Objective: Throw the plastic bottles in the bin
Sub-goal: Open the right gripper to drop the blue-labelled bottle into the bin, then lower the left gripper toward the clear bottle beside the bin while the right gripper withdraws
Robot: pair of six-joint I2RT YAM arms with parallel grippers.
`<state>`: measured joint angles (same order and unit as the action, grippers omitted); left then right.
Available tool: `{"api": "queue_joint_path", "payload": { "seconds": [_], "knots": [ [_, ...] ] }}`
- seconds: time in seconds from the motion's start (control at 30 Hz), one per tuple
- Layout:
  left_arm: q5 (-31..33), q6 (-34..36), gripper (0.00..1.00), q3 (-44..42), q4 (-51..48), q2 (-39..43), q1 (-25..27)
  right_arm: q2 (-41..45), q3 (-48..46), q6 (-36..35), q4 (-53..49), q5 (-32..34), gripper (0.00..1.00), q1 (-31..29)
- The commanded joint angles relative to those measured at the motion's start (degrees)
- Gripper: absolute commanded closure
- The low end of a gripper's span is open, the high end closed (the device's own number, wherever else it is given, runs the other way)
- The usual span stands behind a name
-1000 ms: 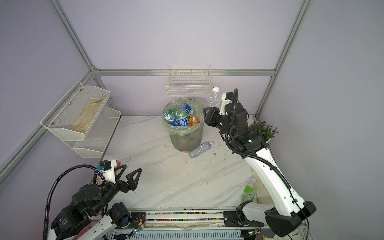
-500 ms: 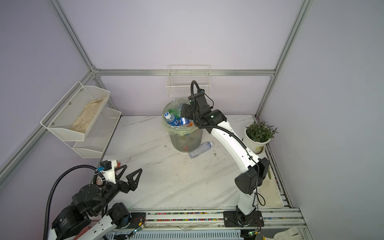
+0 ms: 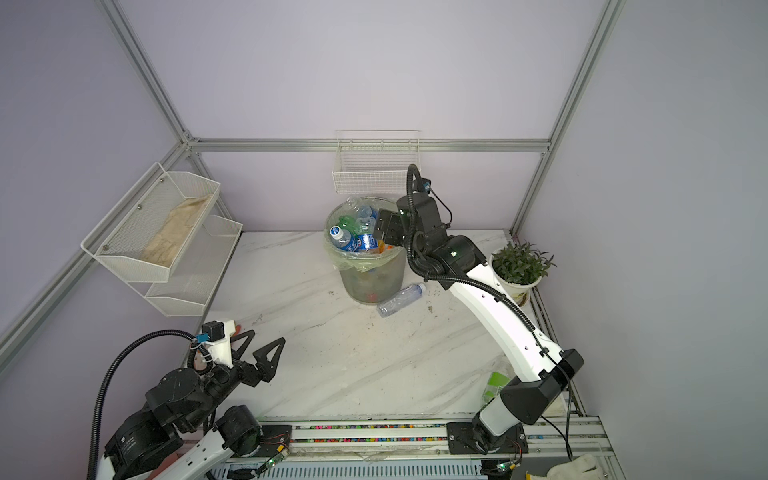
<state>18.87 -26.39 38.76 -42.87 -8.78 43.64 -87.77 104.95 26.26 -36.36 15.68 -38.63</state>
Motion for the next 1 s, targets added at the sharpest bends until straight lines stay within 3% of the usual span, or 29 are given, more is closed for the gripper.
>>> {"api": "queue_joint_path", "payload": {
  "seconds": [0.0,0.37,0.53,0.97],
  "knots": [
    [-0.4,0.9,0.00,-1.6,2.4,-2.4,0.3,4.0,-2.8,-0.2,1.2,1.1,0.02,0.0],
    [-7.0,4.4,0.00,-0.2,10.0,-23.0,1.3,16.1,-14.4,1.0,1.9,3.4,0.02,0.0],
    [-5.0,7.7,0.00,0.2,18.8,-30.0,5.3,20.2,-18.8,1.5,1.8,5.2,0.03,0.0],
    [1.7,17.3,0.00,7.0,28.3,-50.9,15.0,30.1,-28.9,4.4,0.3,9.9,0.03,0.1]
  ]
}}
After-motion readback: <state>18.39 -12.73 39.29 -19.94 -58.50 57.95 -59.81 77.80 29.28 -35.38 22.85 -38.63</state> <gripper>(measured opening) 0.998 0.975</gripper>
